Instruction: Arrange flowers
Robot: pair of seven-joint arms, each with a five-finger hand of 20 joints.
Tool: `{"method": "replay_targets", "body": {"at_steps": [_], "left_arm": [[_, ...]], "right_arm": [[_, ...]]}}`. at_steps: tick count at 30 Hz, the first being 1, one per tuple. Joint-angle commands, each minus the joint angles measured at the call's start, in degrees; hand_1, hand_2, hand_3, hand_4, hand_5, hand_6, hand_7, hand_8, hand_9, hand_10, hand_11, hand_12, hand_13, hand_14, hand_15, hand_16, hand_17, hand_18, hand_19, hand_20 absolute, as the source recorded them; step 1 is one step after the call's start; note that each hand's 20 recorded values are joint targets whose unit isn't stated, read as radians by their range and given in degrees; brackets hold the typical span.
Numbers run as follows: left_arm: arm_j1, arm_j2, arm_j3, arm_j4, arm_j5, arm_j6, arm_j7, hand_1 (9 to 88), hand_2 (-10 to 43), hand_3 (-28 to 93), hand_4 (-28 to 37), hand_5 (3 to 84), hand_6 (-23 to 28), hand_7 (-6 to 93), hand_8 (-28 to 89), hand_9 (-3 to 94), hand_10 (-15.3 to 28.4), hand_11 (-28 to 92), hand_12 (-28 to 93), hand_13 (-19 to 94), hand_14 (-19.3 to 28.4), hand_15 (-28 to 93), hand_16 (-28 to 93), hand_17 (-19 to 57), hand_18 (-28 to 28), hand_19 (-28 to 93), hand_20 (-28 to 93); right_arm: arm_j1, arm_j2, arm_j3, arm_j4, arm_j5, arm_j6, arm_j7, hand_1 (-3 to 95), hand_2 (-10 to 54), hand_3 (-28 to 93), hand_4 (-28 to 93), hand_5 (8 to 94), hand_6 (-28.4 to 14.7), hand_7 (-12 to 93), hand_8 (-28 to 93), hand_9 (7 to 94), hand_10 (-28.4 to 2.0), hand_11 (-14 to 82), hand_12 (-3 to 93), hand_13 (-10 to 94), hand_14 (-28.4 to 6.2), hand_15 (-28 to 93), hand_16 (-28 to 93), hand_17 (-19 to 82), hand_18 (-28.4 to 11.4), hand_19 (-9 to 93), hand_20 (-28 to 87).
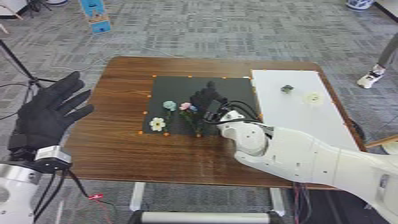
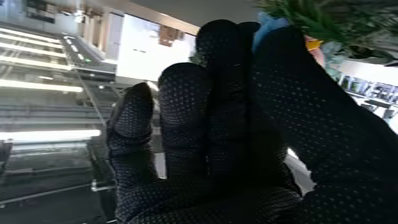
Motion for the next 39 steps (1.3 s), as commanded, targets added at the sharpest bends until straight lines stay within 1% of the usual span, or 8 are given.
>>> {"method": "replay_targets", "body": {"at_steps": [1, 9, 10, 11, 17, 29, 35, 39], "left_arm": [[0.5, 0.11, -0.38, -0.14, -0.31, -0.54, -0.19, 19.8, -6.8, 67, -28.3, 24.6, 2.8, 16.8, -9, 19.8, 10.0, 16, 15, 17, 12.8, 15, 4, -12.8, 22.4, 39, 7], [0.32, 0.3, -0.24, -0.03, -0.29, -0.63, -0.13, 19.8, -6.7, 67, -28.3, 24.6, 2.8, 16.8, -9, 19.8, 10.1, 16, 15, 17, 12.8, 15, 5, -12.9, 22.5, 39, 7], [0.17, 0.34, -0.11, 0.11, -0.2, -0.7, 0.16, 19.8, -6.7, 67, -28.3, 24.6, 2.8, 16.8, -9, 19.8, 10.1, 16, 15, 17, 12.8, 15, 5, -12.9, 22.5, 39, 7], [-0.11, 0.47, 0.05, 0.26, -0.29, -0.66, -0.04, 19.8, -6.6, 67, -28.3, 24.6, 2.8, 16.8, -9, 19.9, 10.1, 16, 15, 17, 12.8, 15, 5, -12.9, 22.5, 39, 7], [-0.16, 0.55, -0.04, 0.16, -0.27, -0.57, -0.2, 19.8, -6.6, 67, -28.3, 24.6, 2.8, 16.8, -9, 19.9, 10.1, 16, 15, 17, 12.7, 15, 5, -12.9, 22.4, 39, 7], [0.29, 0.29, -0.34, -0.04, -0.33, -0.61, -0.33, 20.0, -6.5, 67, -28.3, 24.7, 2.8, 16.9, -9, 20.0, 10.1, 16, 15, 17, 12.7, 15, 4, -12.8, 22.4, 39, 7], [0.35, 0.25, -0.45, -0.09, -0.29, -0.52, -0.48, 19.9, -6.5, 67, -28.3, 24.8, 2.8, 17.0, -9, 20.0, 10.2, 16, 15, 17, 12.8, 15, 4, -12.8, 22.4, 39, 7], [0.33, 0.17, -0.48, -0.07, -0.29, -0.66, -0.6, 20.0, -6.4, 67, -28.3, 24.8, 2.8, 17.1, -9, 20.0, 10.2, 16, 15, 17, 12.8, 15, 4, -12.8, 22.4, 39, 7]], "right_arm": [[0.61, 0.36, 2.43, -0.7, -0.73, 1.47, 1.28, 48.9, -9.5, 80, -28, 68.0, 4.5, 51, -3, 78.4, -6.0, 25.8, 49.6, 59, -5.3, 68, 44, 23, -19.3, 76, 56], [1.5, -0.07, 2.42, 0.02, -1.14, 1.8, 2.11, 49.1, -9.5, 80, -28, 68.1, 4.4, 51, -3, 78.3, -6.0, 25.9, 49.6, 59, -5.4, 68, 44, 23, -19.3, 76, 56], [2.34, -0.14, 1.3, 0.36, -1.09, 2.15, 2.45, 49.1, -9.5, 80, -28, 68.1, 4.3, 51, -3, 78.3, -6.0, 25.9, 49.5, 59, -5.4, 68, 44, 23, -19.3, 76, 56], [2.53, -0.14, 1.0, 0.58, -0.95, 1.86, 2.29, 49.1, -9.5, 80, -28, 68.1, 4.3, 51, -3, 78.3, -6.0, 25.9, 49.5, 59, -5.4, 68, 44, 23, -19.3, 76, 56], [4.32, 0.11, -2.91, 0.79, -1.54, 0.7, 2.62, 49.3, -9.5, 79, -28, 68.3, 4.0, 51, -4, 78.1, -5.9, 25.7, 49.5, 59, -5.1, 68, 45, 23, -19.3, 76, 56], [5.02, 0.42, -3.74, 1.15, -1.45, -0.23, 3.33, 49.5, -9.5, 79, -28, 68.8, 4.1, 51, -5, 77.5, -5.8, 25.6, 49.3, 58, -5.0, 67, 45, 22, -19.2, 76, 56], [4.57, 0.65, -3.04, 1.02, -1.59, -1.8, 2.79, 48.7, -9.5, 80, -28, 68.5, 4.7, 51, -6, 76.8, -5.6, 24.9, 49.1, 57, -4.8, 67, 46, 22, -19.1, 76, 56], [3.87, 1.11, -1.52, 0.07, -1.32, -5.21, 1.75, 46.4, -9.5, 79, -28, 65.2, 5.1, 50, -4, 74.2, -5.3, 23.2, 48.8, 56, -5.4, 68, 45, 21, -19.0, 75, 56]]}}
